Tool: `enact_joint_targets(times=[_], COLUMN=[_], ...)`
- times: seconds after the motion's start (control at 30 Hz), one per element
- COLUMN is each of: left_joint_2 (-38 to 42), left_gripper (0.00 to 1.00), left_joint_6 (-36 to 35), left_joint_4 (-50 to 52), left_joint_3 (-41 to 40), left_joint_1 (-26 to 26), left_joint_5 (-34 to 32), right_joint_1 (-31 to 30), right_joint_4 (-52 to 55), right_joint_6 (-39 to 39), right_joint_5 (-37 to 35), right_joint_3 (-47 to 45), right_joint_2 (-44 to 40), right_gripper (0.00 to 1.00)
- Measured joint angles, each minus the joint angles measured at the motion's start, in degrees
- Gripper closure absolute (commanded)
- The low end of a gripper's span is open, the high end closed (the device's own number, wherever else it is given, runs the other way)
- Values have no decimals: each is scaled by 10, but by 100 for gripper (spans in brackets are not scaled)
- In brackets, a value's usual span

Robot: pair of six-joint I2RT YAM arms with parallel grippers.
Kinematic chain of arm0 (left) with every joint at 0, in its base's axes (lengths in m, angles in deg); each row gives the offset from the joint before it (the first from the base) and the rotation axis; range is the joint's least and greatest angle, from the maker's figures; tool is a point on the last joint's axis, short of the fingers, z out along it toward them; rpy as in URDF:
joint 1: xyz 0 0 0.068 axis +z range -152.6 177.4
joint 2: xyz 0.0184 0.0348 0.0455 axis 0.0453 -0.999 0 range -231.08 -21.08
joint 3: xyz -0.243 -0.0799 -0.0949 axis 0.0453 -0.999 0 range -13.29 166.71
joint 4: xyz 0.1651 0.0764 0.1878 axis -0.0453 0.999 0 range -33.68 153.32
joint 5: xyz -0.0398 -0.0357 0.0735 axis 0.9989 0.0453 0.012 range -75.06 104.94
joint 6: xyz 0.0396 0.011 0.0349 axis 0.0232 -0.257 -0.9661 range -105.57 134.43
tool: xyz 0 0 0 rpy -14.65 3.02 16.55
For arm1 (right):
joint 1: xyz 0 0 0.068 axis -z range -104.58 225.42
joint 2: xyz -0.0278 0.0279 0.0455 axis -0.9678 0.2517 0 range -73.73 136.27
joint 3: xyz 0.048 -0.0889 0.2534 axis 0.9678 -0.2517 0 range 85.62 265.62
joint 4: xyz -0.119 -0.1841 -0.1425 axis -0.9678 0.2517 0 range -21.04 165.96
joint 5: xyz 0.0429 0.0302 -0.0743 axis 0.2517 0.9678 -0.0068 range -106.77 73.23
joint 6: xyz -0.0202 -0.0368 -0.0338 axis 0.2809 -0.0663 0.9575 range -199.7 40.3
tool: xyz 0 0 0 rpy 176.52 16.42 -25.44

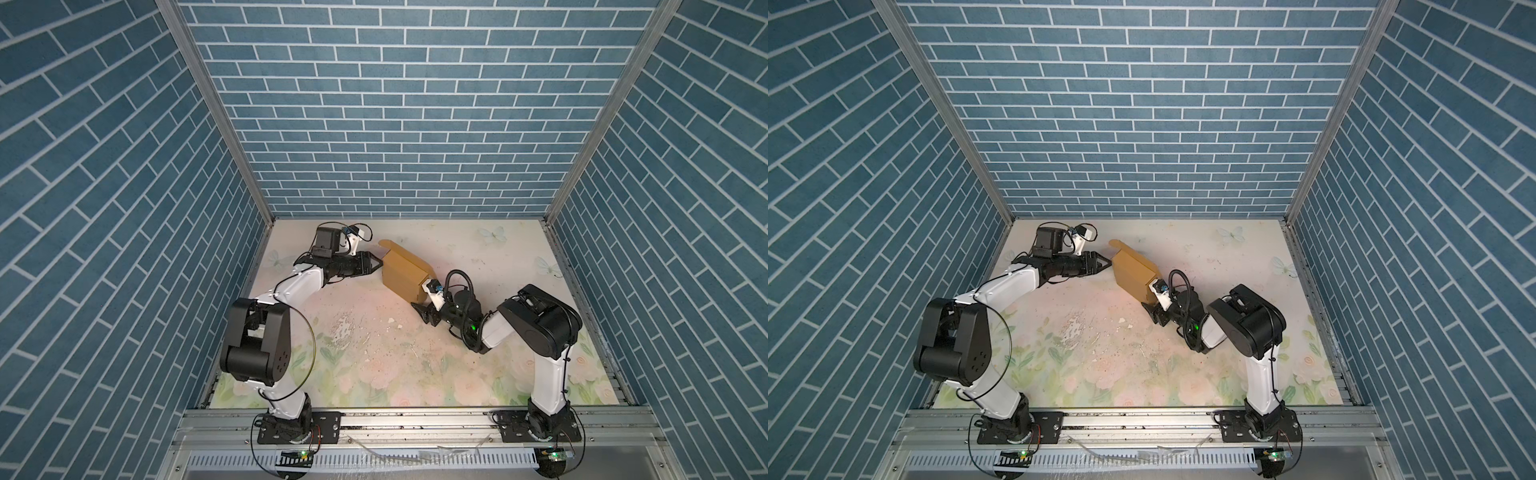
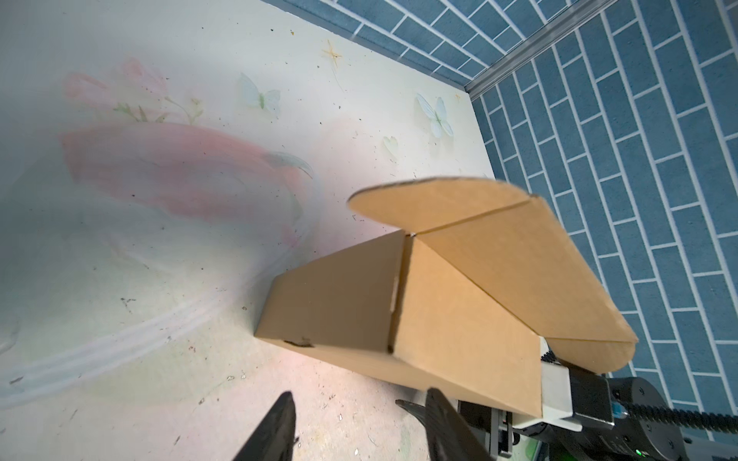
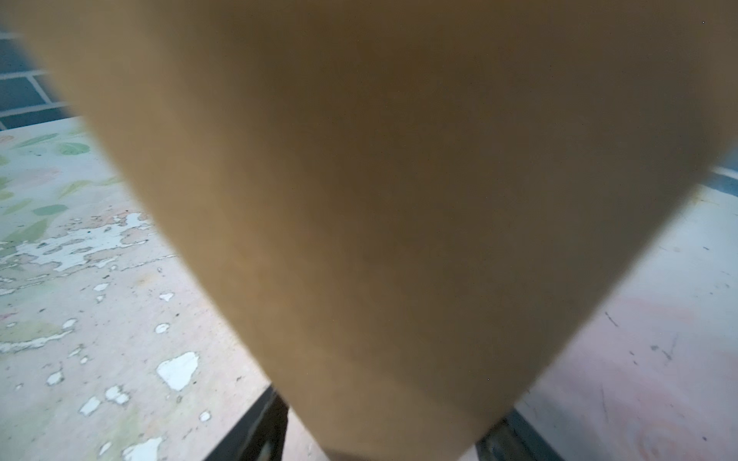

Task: Assemble paper box
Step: Turn over the paper box at the center of the table.

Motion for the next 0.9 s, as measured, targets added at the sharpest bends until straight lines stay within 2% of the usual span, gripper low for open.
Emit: enact_joint_targets(times=[0.23, 0.47, 0.7, 0.9], left_joint_2=[0, 5, 28, 34], left_gripper=[45, 42, 41, 41], left_joint_6=[-2, -13, -52, -120], left_joint_4=[-2, 2, 31, 89], left_joint_3=[3, 2, 7, 59], left_joint_1=[-5, -5, -2, 13], left_joint_5=[-9, -14, -15, -14], right_joint_1=[0, 0, 0, 8], right_joint_4=[-18, -18, 9, 179], right_joint_6=[2, 21, 28, 47], right_joint_5=[-10, -21, -22, 20], right_joint_3=[-6, -46, -106, -99], right_joint_2=[0, -26, -141, -289], right_gripper=[27, 17, 15, 20])
